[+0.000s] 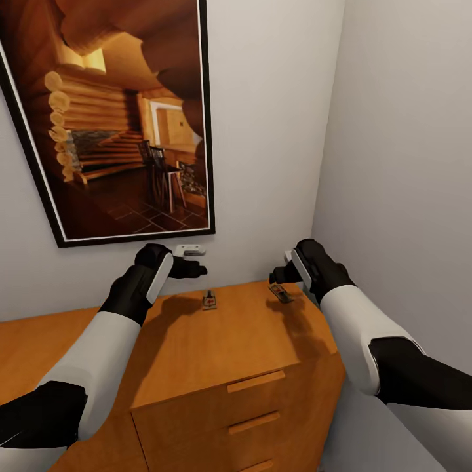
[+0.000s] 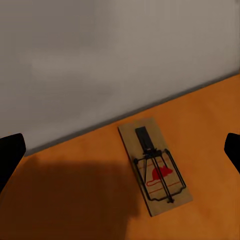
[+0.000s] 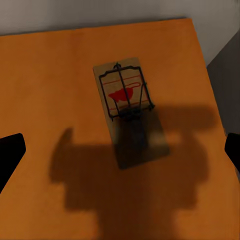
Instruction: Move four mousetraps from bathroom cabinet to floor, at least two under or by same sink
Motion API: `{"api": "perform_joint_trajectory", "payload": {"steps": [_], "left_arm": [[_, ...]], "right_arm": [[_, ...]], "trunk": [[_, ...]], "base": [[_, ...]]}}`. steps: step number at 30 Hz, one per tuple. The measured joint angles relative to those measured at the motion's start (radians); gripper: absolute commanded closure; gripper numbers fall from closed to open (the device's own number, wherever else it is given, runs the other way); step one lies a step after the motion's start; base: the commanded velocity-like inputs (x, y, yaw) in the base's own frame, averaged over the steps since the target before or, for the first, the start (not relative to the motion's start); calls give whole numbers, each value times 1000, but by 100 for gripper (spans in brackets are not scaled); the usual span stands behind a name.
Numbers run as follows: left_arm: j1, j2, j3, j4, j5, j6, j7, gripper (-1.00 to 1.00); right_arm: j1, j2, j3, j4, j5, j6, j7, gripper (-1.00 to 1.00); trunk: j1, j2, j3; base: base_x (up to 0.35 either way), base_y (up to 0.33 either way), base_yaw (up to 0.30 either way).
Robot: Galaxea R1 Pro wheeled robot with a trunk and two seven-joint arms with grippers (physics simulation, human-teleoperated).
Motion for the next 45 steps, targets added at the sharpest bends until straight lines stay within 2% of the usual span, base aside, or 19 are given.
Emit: {"api": "perform_joint_trajectory", "payload": {"steps": [13,23,37,45], "left_arm": [[0,-1,-1,0,0,0,0,-100],[0,0,0,1,-1,0,0,-100],[0,-1,0,4,1,0,-1,-100],[0,-6,-1,53,2,0,0,-100]], "right_arm": [[0,-2,-1,6,-1,0,0,-100],[0,-20,-2,9,-2,0,1,-100],[0,-24,0,12,-4,0,1,-100],[0,-22,2,14,-5,0,1,-100]], "trunk": [[0,0,0],[0,0,0],[0,0,0],[0,0,0]], "base": [[19,0,0],[163,0,0],[27,0,0],[2,0,0]]}}
